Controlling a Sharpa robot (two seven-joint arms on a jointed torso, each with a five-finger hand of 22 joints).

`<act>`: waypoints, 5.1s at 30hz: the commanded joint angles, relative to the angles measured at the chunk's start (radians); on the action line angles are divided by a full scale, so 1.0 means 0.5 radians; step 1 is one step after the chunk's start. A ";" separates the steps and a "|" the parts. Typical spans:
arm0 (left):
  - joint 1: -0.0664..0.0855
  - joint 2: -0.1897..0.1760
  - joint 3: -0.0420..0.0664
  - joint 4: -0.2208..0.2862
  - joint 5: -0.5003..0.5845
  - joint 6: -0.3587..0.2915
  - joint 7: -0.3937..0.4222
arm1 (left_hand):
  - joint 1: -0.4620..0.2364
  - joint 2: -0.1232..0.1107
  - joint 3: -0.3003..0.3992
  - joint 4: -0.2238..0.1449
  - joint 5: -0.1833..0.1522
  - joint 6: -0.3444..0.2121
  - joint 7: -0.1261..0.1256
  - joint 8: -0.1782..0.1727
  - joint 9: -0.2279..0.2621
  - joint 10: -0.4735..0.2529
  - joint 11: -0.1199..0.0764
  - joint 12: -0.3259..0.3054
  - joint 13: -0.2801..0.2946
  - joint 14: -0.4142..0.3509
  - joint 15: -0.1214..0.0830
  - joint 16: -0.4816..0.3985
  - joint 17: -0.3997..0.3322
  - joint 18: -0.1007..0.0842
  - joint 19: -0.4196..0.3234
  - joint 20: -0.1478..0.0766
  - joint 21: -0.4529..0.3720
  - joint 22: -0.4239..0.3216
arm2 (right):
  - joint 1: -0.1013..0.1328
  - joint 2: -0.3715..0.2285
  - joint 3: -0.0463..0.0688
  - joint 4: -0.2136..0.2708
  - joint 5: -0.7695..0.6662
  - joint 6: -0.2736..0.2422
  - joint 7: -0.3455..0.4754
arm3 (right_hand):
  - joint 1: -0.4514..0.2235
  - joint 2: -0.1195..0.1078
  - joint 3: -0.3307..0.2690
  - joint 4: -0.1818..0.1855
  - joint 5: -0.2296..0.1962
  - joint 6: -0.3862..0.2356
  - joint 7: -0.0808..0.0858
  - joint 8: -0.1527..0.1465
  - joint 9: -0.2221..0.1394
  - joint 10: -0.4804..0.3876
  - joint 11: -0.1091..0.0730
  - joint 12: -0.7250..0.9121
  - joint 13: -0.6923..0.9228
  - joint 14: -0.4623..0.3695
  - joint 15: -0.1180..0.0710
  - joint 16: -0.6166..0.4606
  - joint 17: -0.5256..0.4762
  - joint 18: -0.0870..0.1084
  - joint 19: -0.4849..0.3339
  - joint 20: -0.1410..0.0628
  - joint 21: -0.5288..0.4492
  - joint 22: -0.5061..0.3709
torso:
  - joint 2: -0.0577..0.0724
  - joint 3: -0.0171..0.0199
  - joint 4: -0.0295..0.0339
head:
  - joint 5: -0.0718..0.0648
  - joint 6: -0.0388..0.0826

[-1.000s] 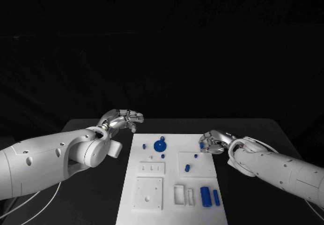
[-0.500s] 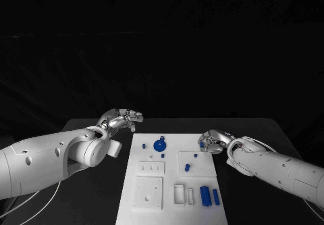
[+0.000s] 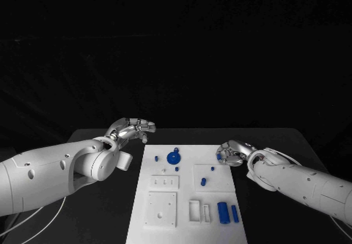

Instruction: Assemble the parts on the task board

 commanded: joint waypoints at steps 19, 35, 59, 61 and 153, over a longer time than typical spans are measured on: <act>0.001 0.004 0.001 0.000 0.009 0.028 0.025 | -0.013 0.004 0.004 0.014 -0.009 -0.004 -0.005 0.001 0.002 -0.010 0.006 -0.001 -0.002 0.005 0.010 0.010 -0.004 0.076 0.001 -0.006 0.012 -0.004 | -0.001 -0.007 -0.001 0.017 -0.005 -0.062 -0.029 | -0.010 0.087 0.083 -0.014 -0.009 0.232 -0.042 0.122 0.059 0.026 -0.042 0.027 0.053 -0.004 -0.048 -0.017 0.016 0.232 -0.011 -0.019 0.019 0.032 | 0.001 -0.0010 0.002 | -0.015 -0.002; 0.002 0.012 0.002 -0.013 -0.027 0.113 -0.062 | -0.094 0.034 -0.017 0.072 -0.018 0.100 -0.054 0.044 0.023 0.101 -0.030 0.046 0.028 0.004 -0.020 0.017 -0.013 0.069 -0.007 -0.017 0.024 -0.011 | 0.078 -0.073 0.016 0.240 -0.076 -0.102 -0.165 | -0.015 0.092 0.094 -0.035 -0.008 0.256 -0.054 0.136 0.074 0.037 -0.054 0.036 0.059 -0.002 -0.059 -0.019 0.019 0.232 -0.007 -0.024 0.022 0.030 | -0.007 0.0007 -0.010 | -0.012 0.021; -0.024 0.318 -0.020 -0.265 -0.452 0.486 -0.802 | -0.520 -0.004 -0.132 0.425 -0.110 0.157 -0.109 -0.002 0.008 0.389 -0.167 0.372 0.229 0.039 -0.140 0.204 0.058 0.043 0.006 -0.107 0.062 -0.041 | 0.175 0.006 0.061 0.807 -0.468 -0.004 -0.730 | -0.015 0.098 0.117 -0.078 -0.007 0.266 -0.060 0.140 0.085 0.044 -0.060 0.040 0.062 0.000 -0.065 -0.025 0.019 0.232 -0.004 -0.029 0.020 0.026 | -0.148 -0.0040 -0.047 | 0.073 -0.002; -0.032 0.330 -0.020 -0.267 -0.476 0.494 -0.848 | -0.552 -0.038 -0.139 0.457 -0.110 0.156 -0.109 -0.006 0.007 0.378 -0.167 0.383 0.237 0.033 -0.140 0.209 0.058 0.042 0.003 -0.112 0.061 -0.043 | 0.175 0.028 0.061 0.815 -0.473 -0.001 -0.735 | -0.016 0.099 0.118 -0.080 -0.007 0.266 -0.060 0.140 0.086 0.044 -0.060 0.040 0.062 0.000 -0.065 -0.026 0.019 0.232 -0.003 -0.029 0.020 0.025 | -0.156 -0.0072 -0.046 | 0.085 -0.007; -0.051 0.385 -0.027 -0.232 -0.488 0.433 -0.920 | -0.300 0.335 0.295 0.100 -0.057 0.333 -0.136 0.012 0.035 0.256 -0.174 0.522 0.300 -0.021 -0.124 0.242 -0.043 -0.027 -0.061 -0.134 0.123 -0.089 | 0.149 0.171 0.050 0.883 -0.502 -0.013 -0.758 | -0.038 0.102 0.148 -0.104 0.002 0.272 -0.061 0.133 0.089 0.043 -0.061 0.037 0.061 0.004 -0.066 -0.037 0.015 0.232 0.003 -0.023 0.011 0.018 | -0.157 -0.0081 -0.049 | 0.074 -0.020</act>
